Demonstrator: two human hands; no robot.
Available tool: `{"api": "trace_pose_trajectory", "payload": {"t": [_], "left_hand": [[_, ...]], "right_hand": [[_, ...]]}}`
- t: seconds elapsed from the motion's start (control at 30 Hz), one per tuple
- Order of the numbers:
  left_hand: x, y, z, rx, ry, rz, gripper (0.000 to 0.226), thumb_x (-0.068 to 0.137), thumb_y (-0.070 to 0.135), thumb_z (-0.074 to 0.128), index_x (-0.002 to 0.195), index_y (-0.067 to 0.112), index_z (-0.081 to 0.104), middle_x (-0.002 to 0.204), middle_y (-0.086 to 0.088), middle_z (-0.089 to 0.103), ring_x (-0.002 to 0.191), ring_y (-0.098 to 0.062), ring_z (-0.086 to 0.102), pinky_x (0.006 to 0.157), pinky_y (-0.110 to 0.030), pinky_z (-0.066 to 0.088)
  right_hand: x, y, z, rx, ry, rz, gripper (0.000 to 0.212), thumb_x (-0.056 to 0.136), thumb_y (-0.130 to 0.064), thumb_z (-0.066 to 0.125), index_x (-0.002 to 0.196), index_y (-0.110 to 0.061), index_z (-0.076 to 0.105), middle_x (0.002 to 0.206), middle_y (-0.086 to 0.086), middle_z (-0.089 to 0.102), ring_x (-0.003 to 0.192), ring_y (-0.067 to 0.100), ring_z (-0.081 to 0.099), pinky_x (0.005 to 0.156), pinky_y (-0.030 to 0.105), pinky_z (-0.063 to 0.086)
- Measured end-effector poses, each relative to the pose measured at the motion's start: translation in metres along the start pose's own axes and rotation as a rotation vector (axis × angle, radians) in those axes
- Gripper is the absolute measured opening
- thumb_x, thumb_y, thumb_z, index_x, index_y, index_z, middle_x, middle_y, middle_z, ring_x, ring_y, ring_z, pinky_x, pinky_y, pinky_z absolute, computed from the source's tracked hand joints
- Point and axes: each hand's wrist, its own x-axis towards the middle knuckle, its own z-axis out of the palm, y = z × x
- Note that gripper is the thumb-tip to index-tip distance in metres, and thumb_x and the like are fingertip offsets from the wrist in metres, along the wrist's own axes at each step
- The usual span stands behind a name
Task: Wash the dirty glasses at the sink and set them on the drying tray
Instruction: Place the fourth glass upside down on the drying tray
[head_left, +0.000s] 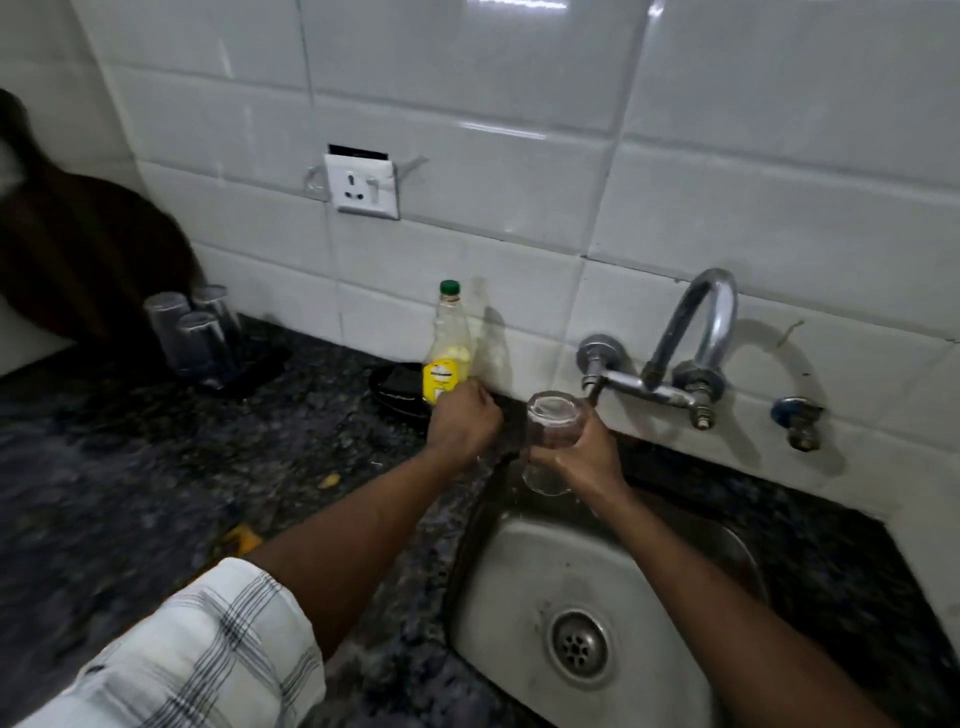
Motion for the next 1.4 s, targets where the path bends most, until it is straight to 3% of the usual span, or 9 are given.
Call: {"api": "trace_pose_trajectory", "payload": {"t": [0.1,0.3,0.4,0.53,0.73,0.87,1.03,1.23,1.4], "left_hand": [[0.011,-0.038,-0.02,0.096,-0.023,-0.056,0.025,0.092,0.023,0.054,0.097,0.007,0.072,0.103,-0.018,0.071,0.099,-0.038,0.066,0.083,-0.04,0.056],[0.041,-0.112,-0.078,0.14,-0.005,-0.153,0.025,0.087,0.035,0.064,0.088,0.01,0.07,0.096,-0.013,0.071,0.091,-0.031,0.068,0.076,-0.039,0.057],[0.058,-0.163,-0.123,0.245,-0.066,-0.231,0.039,0.085,0.045,0.064,0.096,0.008,0.066,0.101,-0.015,0.067,0.092,-0.034,0.066,0.074,-0.038,0.055],[0.09,-0.239,-0.184,0.32,-0.039,-0.329,0.032,0.088,0.038,0.058,0.098,0.008,0.062,0.109,-0.018,0.066,0.096,-0.036,0.065,0.08,-0.041,0.056],[0.135,-0.329,-0.249,0.489,0.075,-0.401,0.07,0.09,0.057,0.058,0.134,0.004,0.055,0.139,-0.021,0.052,0.132,-0.035,0.047,0.103,-0.041,0.045],[0.163,-0.363,-0.269,0.535,-0.062,-0.409,0.107,0.076,0.076,0.062,0.15,0.005,0.033,0.157,-0.018,0.033,0.144,-0.032,0.033,0.112,-0.041,0.038],[0.187,-0.359,-0.276,0.608,-0.169,-0.378,0.08,0.064,0.076,0.075,0.115,0.017,0.059,0.121,-0.008,0.063,0.112,-0.027,0.061,0.083,-0.036,0.05],[0.211,-0.348,-0.275,0.59,-0.198,-0.406,0.078,0.055,0.054,0.093,0.114,0.011,0.064,0.118,-0.01,0.066,0.111,-0.029,0.064,0.084,-0.038,0.053],[0.222,-0.343,-0.276,0.595,-0.242,-0.426,0.073,0.052,0.046,0.097,0.109,0.011,0.068,0.109,-0.008,0.069,0.105,-0.028,0.066,0.083,-0.041,0.058]], "right_hand": [[0.005,-0.001,0.029,0.056,-0.008,0.036,0.064,0.05,-0.011,0.096,0.101,-0.028,0.059,0.089,-0.003,0.071,0.082,0.015,0.067,0.085,0.04,0.058],[0.021,-0.024,0.103,0.026,-0.131,-0.029,0.066,0.052,-0.015,0.097,0.1,-0.037,0.057,0.099,-0.008,0.07,0.087,0.011,0.066,0.08,0.028,0.054],[0.035,-0.037,0.157,0.03,-0.184,-0.023,0.069,0.053,-0.013,0.097,0.109,-0.027,0.058,0.096,-0.005,0.068,0.081,0.01,0.063,0.076,0.02,0.054],[0.062,-0.053,0.243,0.01,-0.236,-0.049,0.069,0.052,-0.013,0.097,0.11,-0.017,0.058,0.095,-0.001,0.069,0.073,0.005,0.062,0.063,0.012,0.048],[0.105,-0.081,0.341,0.005,-0.278,-0.056,0.073,0.055,-0.021,0.097,0.113,-0.023,0.053,0.102,-0.001,0.067,0.084,0.007,0.063,0.064,0.004,0.045],[0.134,-0.096,0.399,-0.001,-0.291,-0.087,0.079,0.052,-0.023,0.098,0.117,-0.024,0.053,0.111,-0.001,0.066,0.098,0.016,0.064,0.083,0.024,0.051],[0.164,-0.108,0.46,0.017,-0.323,-0.093,0.079,0.049,-0.014,0.097,0.114,-0.023,0.053,0.106,-0.005,0.067,0.098,0.016,0.065,0.083,0.026,0.053],[0.196,-0.113,0.503,0.019,-0.366,-0.106,0.082,0.05,-0.007,0.095,0.12,-0.015,0.052,0.106,-0.004,0.066,0.097,0.014,0.064,0.082,0.02,0.051],[0.211,-0.115,0.517,-0.043,-0.447,-0.117,0.081,0.051,-0.006,0.094,0.12,-0.013,0.053,0.105,-0.002,0.069,0.093,0.012,0.067,0.066,0.004,0.046]]}}
